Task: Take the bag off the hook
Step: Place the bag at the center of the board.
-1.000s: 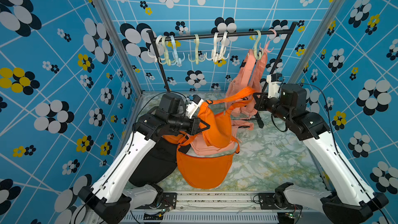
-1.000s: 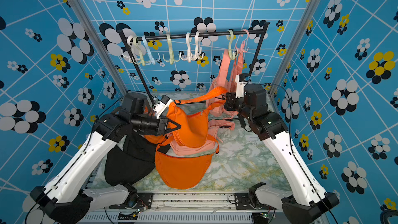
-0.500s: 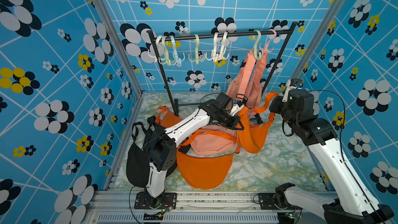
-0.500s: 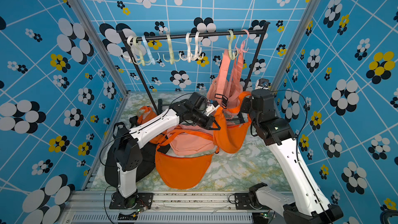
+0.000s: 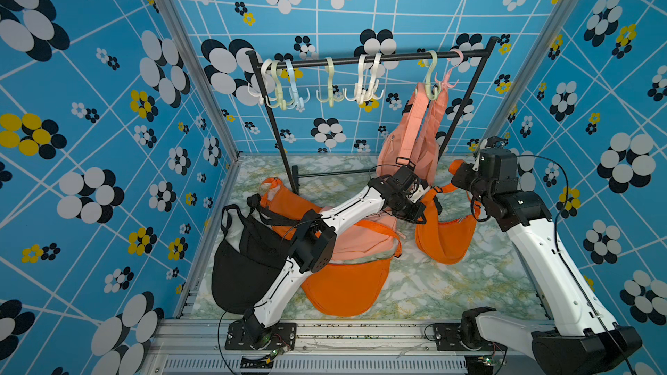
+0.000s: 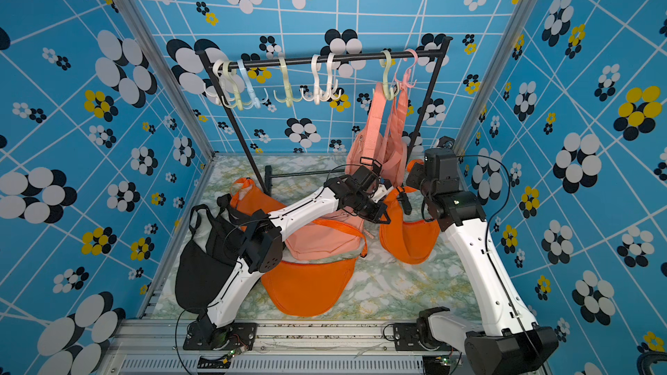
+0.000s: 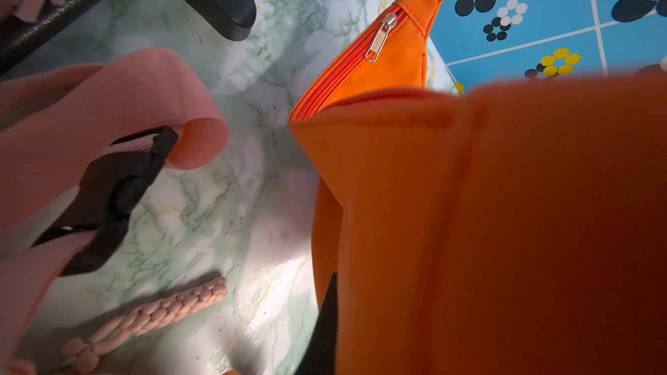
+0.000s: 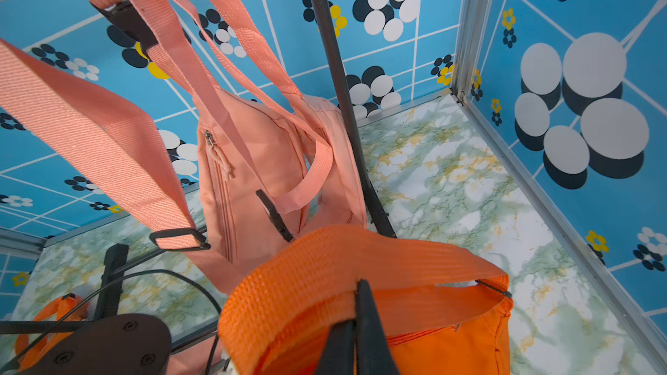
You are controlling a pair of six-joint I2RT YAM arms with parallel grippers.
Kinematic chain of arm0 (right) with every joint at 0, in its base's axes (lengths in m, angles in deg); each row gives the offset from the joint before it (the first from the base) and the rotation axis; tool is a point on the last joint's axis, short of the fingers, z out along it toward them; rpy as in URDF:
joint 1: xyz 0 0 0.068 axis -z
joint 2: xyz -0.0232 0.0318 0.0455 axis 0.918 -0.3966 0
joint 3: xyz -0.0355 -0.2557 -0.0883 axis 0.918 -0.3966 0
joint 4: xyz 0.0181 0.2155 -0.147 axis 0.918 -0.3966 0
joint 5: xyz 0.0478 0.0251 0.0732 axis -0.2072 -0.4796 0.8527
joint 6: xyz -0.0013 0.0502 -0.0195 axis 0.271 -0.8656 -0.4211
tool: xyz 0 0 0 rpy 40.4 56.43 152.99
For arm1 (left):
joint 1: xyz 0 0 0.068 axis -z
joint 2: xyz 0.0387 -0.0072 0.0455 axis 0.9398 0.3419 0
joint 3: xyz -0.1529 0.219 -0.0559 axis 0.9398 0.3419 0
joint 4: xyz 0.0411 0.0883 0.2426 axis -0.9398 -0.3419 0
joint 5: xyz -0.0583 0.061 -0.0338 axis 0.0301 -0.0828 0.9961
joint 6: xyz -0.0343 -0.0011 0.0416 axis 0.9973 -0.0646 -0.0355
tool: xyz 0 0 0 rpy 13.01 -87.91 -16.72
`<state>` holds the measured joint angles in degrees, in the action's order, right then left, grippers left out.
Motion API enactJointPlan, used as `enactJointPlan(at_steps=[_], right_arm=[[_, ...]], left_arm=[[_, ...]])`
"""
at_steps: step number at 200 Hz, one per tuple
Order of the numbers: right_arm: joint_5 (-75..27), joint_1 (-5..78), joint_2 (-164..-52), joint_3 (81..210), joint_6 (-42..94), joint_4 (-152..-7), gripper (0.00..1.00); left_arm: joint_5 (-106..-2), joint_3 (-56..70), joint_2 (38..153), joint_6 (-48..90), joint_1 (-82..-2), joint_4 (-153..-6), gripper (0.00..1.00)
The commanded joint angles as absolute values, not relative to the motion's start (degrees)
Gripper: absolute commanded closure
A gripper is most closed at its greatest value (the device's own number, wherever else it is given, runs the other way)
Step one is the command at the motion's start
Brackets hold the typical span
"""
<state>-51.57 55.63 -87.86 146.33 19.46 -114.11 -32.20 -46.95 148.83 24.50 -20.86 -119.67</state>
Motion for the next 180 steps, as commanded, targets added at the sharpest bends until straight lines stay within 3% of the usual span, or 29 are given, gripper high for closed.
enactJointPlan(at_steps=[1, 51, 92, 180], right_arm=[[-45.0, 56.0, -87.4, 143.5, 14.9, -112.1, 1.0], [-37.9, 56.0, -84.3, 128.1, 6.6, -113.8, 1.0], [-40.4, 56.3, -82.0, 115.6, 1.9, -113.9, 1.0], [-36.1, 59.3, -95.6, 108.4, -1.0, -101.6, 1.0]], left_arm=[[-35.6, -46.5, 149.8, 25.9, -21.0, -116.9, 1.0], [-38.8, -42.1, 149.2, 29.2, -22.4, -112.7, 1.0], [-39.0, -38.7, 148.6, 30.7, -22.4, -109.4, 1.0], [-40.9, -37.5, 149.9, 30.9, -21.3, -108.5, 1.0]])
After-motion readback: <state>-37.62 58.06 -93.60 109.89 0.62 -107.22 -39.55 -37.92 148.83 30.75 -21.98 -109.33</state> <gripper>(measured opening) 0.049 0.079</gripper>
